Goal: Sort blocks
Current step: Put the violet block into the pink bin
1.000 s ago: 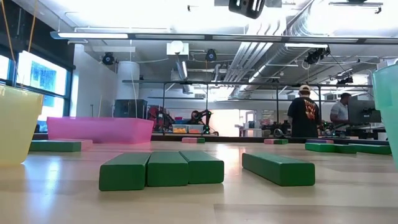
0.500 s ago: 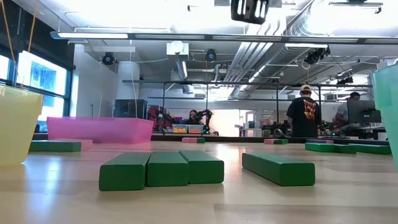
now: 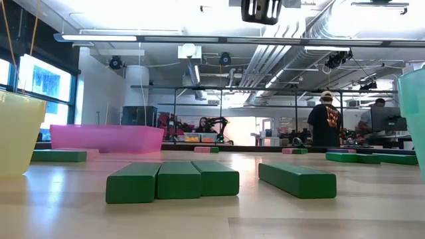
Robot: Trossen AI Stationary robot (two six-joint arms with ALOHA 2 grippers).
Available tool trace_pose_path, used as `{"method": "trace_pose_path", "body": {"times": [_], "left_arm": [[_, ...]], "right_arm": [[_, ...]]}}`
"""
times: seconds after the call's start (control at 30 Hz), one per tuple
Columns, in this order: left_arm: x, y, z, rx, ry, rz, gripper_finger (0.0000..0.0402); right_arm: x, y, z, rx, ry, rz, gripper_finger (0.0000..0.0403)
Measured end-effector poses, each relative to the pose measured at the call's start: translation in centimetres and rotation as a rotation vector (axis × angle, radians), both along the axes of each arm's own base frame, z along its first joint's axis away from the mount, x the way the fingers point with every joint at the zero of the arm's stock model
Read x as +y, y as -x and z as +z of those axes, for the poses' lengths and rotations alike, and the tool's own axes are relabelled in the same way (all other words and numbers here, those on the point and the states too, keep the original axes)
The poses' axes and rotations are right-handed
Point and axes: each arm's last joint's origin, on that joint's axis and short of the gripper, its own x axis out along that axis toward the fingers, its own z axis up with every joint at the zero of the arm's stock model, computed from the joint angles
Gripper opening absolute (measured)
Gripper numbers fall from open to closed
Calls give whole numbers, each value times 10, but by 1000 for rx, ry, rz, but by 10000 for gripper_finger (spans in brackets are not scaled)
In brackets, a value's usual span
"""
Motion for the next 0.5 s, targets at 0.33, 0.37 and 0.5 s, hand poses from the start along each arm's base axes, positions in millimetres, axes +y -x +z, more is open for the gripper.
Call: {"method": "trace_pose_path", "body": {"times": [0.33, 0.37, 0.5], "left_arm": [[-1, 4, -2, 39, -3, 104, 26], [-1, 6, -3, 50, -14, 123, 26], [4, 18, 0, 125, -4, 224, 26]], "right_arm": [[-9, -1, 5, 91, -83, -181, 98], [-12, 0, 7, 100, -95, -193, 113], [-22, 8, 22, 67, -136, -165, 159]]}}
